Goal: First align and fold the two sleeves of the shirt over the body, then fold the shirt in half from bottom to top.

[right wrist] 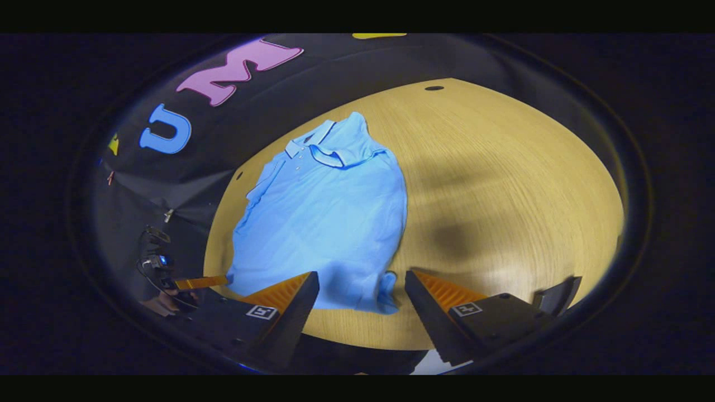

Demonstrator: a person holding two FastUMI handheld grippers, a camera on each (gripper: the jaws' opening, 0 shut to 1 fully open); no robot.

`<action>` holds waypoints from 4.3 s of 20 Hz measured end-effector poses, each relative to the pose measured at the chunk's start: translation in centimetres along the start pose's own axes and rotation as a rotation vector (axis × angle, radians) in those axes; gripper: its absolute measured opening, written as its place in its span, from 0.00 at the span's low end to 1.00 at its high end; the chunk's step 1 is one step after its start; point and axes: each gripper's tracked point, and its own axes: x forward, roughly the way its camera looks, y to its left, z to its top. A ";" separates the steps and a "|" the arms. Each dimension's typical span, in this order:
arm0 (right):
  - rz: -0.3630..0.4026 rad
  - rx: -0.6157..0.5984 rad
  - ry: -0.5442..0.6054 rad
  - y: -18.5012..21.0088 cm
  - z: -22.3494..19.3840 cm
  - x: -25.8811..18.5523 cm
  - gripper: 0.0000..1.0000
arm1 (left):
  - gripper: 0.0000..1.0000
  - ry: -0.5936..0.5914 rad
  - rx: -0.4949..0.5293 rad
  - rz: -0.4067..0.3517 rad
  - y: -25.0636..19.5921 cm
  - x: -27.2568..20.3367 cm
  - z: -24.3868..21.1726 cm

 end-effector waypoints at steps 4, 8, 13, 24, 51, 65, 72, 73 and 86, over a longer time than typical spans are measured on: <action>0.032 -0.024 0.028 1.7 -0.5 1.7 0.96 | 0.89 -0.008 -0.017 -0.024 -0.6 0.4 0.4; 0.055 0.006 0.042 2.6 -0.2 2.4 0.96 | 0.89 -0.002 -0.032 -0.041 -1.4 1.3 0.6; -0.003 0.067 0.086 1.1 -1.8 3.0 0.49 | 0.38 0.053 0.029 -0.013 -1.6 2.5 -0.8; 0.142 0.075 0.004 3.4 0.5 1.9 0.06 | 0.06 -0.061 0.139 -0.007 -4.3 0.4 4.4; 0.150 -0.311 -0.431 11.2 35.6 7.3 0.06 | 0.06 -0.558 0.281 0.167 -11.0 2.6 39.9; 0.001 -0.407 -0.248 5.3 35.7 20.6 0.37 | 0.34 -0.298 0.249 0.438 -2.7 19.6 42.7; -0.039 -0.560 -0.364 8.7 36.8 14.2 0.98 | 0.88 -0.396 0.422 0.438 -7.2 13.6 42.5; -0.044 -0.581 -0.390 9.5 36.9 12.4 0.98 | 0.88 -0.427 0.435 0.417 -8.6 12.0 42.3; -0.153 -0.827 -0.858 22.9 24.4 -15.9 0.97 | 0.92 -0.898 0.564 0.220 -25.8 -14.9 25.4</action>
